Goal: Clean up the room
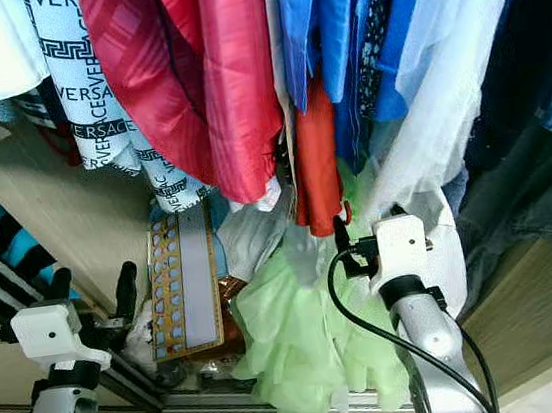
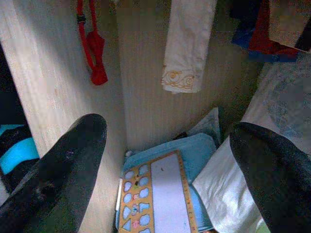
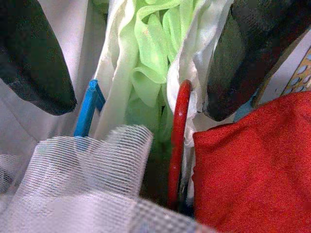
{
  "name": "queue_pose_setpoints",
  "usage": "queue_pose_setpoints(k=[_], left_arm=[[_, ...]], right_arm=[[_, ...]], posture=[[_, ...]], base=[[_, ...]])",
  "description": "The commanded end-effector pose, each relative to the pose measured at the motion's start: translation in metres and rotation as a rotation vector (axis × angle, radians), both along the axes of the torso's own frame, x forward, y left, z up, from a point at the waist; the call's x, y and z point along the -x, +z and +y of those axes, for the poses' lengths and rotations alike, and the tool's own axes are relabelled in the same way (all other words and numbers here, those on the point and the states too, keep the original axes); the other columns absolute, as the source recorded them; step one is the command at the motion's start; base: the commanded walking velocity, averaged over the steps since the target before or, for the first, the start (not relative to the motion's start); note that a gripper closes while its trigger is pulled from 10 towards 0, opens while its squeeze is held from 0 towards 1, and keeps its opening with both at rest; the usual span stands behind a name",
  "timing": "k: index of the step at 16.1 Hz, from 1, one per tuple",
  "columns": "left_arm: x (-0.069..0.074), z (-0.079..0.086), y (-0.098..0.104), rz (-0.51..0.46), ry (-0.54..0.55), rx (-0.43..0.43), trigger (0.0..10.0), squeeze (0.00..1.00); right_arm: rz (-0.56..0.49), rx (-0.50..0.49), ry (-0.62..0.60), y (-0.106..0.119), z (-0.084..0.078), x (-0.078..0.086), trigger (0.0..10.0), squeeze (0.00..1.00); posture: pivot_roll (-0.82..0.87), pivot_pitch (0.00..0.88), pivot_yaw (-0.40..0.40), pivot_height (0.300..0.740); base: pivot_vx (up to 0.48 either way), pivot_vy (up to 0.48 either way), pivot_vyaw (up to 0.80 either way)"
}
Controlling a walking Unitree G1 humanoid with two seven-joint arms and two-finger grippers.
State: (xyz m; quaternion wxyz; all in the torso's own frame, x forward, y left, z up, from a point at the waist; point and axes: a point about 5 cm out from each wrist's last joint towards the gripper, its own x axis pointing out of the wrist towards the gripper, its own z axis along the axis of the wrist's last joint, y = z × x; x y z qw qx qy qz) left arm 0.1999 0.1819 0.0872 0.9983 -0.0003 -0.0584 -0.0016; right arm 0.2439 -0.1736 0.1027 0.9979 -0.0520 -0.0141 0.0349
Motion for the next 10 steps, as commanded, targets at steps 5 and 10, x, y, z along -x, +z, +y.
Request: queue_pose_setpoints(k=[5,10], left_arm=[[-0.0025,-0.0006,-0.0016,0.039,-0.014,-0.023,10.0,0.0],[-0.0077,0.0055,-0.0015,0.047,0.04,0.069,10.0,0.0]], right_arm=[[-0.018,-0.063,0.034,0.007,0.0081,-0.0061,10.0,0.0],[-0.023,-0.111,0.016,0.0076,0.0098,-0.0106,10.0,0.0]], posture=[[-0.04,0.0,0.02,0.74],[-0.04,0.0,0.027,0.74]], base=[[0.0,0.0,0.0],[0.0,0.0,0.0]])
